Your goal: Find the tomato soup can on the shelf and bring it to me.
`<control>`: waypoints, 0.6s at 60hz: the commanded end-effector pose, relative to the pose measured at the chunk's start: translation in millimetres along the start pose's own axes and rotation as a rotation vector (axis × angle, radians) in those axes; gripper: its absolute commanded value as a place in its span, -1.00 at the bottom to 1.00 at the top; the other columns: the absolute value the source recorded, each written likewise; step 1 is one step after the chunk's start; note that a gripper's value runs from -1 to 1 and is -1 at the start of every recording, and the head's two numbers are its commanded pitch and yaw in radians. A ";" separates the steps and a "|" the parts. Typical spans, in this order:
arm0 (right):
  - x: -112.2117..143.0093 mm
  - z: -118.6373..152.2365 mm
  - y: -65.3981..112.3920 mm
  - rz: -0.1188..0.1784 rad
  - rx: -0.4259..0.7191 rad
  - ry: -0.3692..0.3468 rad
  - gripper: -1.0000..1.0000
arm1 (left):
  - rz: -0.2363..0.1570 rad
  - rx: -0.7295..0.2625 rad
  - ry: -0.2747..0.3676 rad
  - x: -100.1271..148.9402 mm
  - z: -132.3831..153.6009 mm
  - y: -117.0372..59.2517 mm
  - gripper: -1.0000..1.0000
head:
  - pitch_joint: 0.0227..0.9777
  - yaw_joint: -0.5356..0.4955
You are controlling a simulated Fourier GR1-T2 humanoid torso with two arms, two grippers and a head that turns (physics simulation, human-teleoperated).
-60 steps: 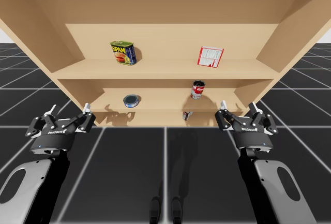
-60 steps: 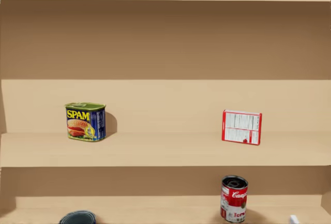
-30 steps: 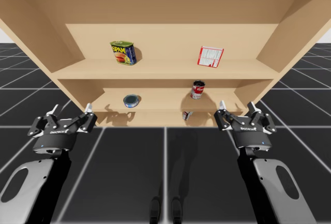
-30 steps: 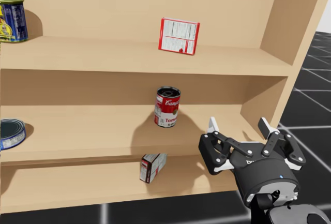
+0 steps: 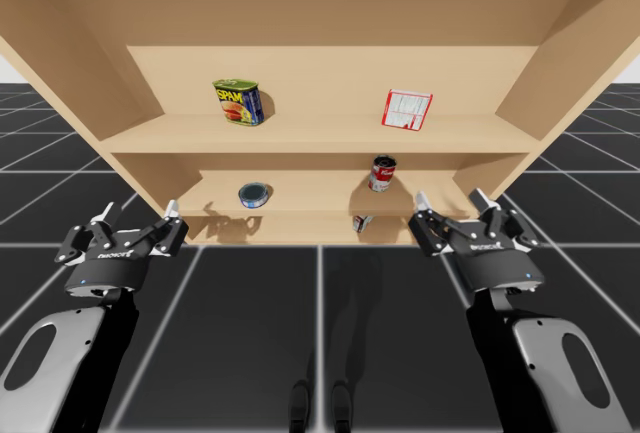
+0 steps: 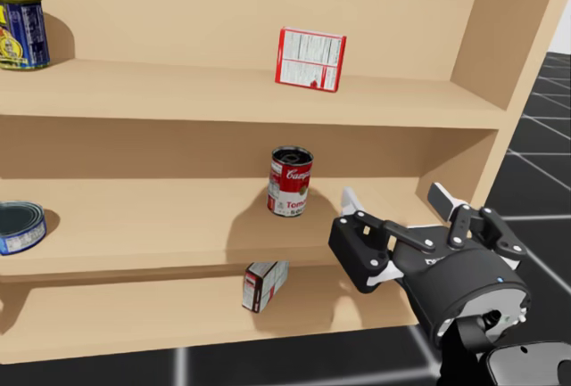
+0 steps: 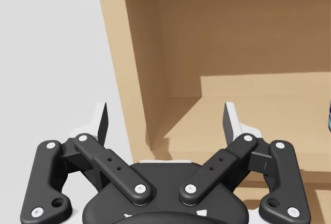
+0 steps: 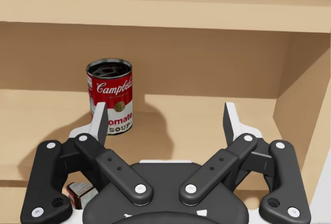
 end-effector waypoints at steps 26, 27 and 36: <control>-2.9 -45.2 37.3 -0.006 0.149 0.183 -1.00 | -0.005 -0.015 0.003 -0.9 0.3 -2.0 -1.00 | -0.03 -0.41; -3.2 -46.9 37.7 -0.001 0.145 0.181 -1.00 | -0.005 -0.015 0.003 -1.0 0.3 -2.0 -1.00 | -0.03 -0.41; -9.4 -69.7 44.5 0.006 0.121 0.199 -1.00 | -0.004 -0.013 0.004 -0.8 0.2 -1.7 -1.00 | -0.03 -0.41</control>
